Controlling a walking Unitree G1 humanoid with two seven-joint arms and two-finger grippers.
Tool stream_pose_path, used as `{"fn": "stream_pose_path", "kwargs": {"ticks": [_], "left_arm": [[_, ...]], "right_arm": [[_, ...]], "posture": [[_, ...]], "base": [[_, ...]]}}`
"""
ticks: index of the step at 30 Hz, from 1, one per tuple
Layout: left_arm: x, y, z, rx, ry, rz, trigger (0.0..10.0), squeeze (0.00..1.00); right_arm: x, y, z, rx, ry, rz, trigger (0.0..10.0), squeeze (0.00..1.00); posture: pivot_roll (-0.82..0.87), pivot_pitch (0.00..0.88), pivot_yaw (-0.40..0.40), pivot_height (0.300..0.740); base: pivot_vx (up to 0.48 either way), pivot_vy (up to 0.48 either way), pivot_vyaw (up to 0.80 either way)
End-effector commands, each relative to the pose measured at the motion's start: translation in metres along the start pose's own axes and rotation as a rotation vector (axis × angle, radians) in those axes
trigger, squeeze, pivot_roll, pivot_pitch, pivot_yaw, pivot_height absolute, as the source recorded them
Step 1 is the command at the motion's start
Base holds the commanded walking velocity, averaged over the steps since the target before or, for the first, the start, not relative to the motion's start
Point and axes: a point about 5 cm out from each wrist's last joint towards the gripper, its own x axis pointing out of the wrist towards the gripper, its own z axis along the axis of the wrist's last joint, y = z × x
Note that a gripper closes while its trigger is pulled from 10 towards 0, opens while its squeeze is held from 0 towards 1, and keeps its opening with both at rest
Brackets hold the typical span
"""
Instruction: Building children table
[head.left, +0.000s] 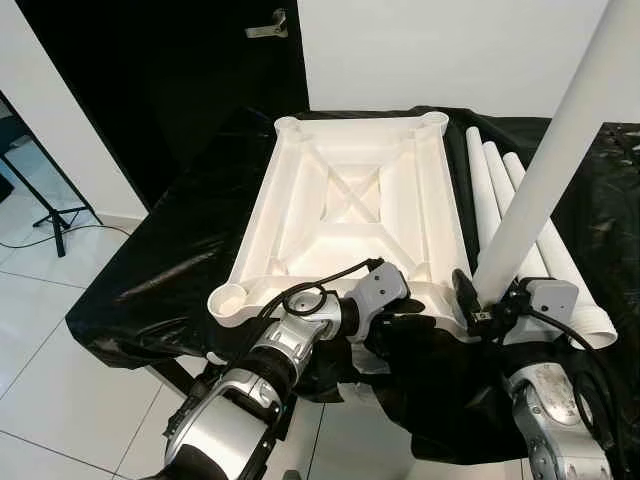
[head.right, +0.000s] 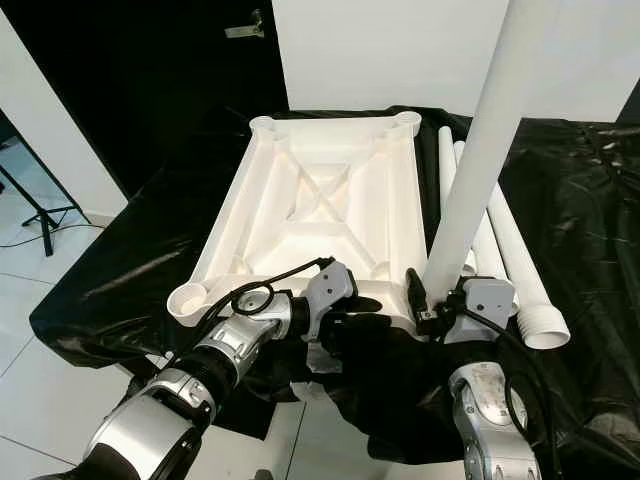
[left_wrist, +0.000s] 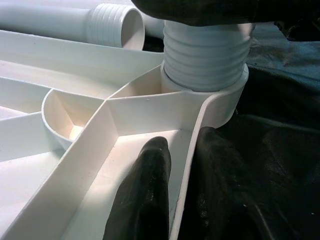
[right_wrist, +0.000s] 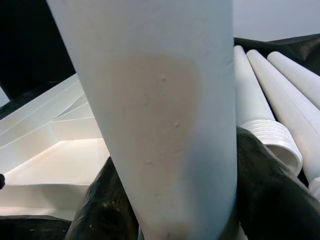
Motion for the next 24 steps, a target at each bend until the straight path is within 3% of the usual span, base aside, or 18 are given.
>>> {"fn": "stream_pose_path", "kwargs": {"ticks": [1, 3, 4, 8, 9, 13, 19, 20, 21, 24], "left_arm": [[-0.003, -0.018, -0.025, -0.087, 0.075, -0.172, 10.0, 0.0], [-0.003, -0.018, -0.024, -0.087, 0.075, -0.17, 10.0, 0.0], [-0.003, -0.017, -0.024, -0.086, 0.072, -0.168, 10.0, 0.0], [-0.001, -0.016, -0.022, -0.085, 0.067, -0.163, 10.0, 0.0], [-0.001, -0.017, -0.022, -0.086, 0.065, -0.163, 10.0, 0.0], [0.002, -0.019, -0.022, -0.087, 0.062, -0.165, 10.0, 0.0], [0.002, -0.02, -0.023, -0.092, 0.058, -0.168, 10.0, 0.0], [0.002, -0.02, -0.023, -0.093, 0.058, -0.168, 10.0, 0.0], [0.001, -0.02, -0.024, -0.094, 0.059, -0.168, 10.0, 0.0], [0.001, -0.02, -0.024, -0.094, 0.06, -0.168, 10.0, 0.0]], "right_arm": [[-0.001, -0.004, -0.01, 0.035, 0.051, -0.033, 10.0, 0.0], [0.0, -0.003, -0.009, 0.032, 0.049, -0.004, 10.0, 0.0], [0.001, -0.001, -0.007, 0.029, 0.043, 0.038, 10.0, 1.0], [0.003, 0.009, 0.01, -0.066, -0.043, 0.238, 10.0, 1.0], [0.005, 0.011, 0.018, -0.095, -0.063, 0.308, 10.0, 0.0], [0.008, 0.007, 0.026, -0.144, -0.065, 0.413, 10.0, 0.0], [0.007, 0.002, 0.023, -0.124, -0.005, 0.511, 10.0, 0.0], [0.007, 0.001, 0.023, -0.108, 0.014, 0.536, 5.9, 0.0], [0.007, -0.002, 0.022, -0.077, 0.039, 0.547, 0.0, 0.0], [0.006, -0.005, 0.021, -0.057, 0.053, 0.554, 0.0, 0.0]], "posture": [[0.09, 0.0, 0.067, 0.74], [0.08, 0.0, 0.063, 0.74], [0.08, 0.0, 0.062, 0.74], [0.07, 0.0, 0.057, 0.74], [0.07, 0.0, 0.057, 0.74], [0.07, 0.0, 0.051, 0.74], [0.07, 0.0, 0.054, 0.74], [0.07, 0.0, 0.055, 0.74], [0.07, 0.0, 0.055, 0.74], [0.07, 0.0, 0.055, 0.74]], "base": [[0.0, 0.0, 0.0], [0.0, 0.0, 0.0], [0.0, 0.0, 0.0], [0.0, 0.0, 0.0], [0.0, 0.0, 0.0], [0.0, 0.0, 0.0], [0.0, 0.0, 0.0], [0.0, 0.0, 0.0], [0.0, 0.0, 0.0], [0.0, 0.0, 0.0]]}}
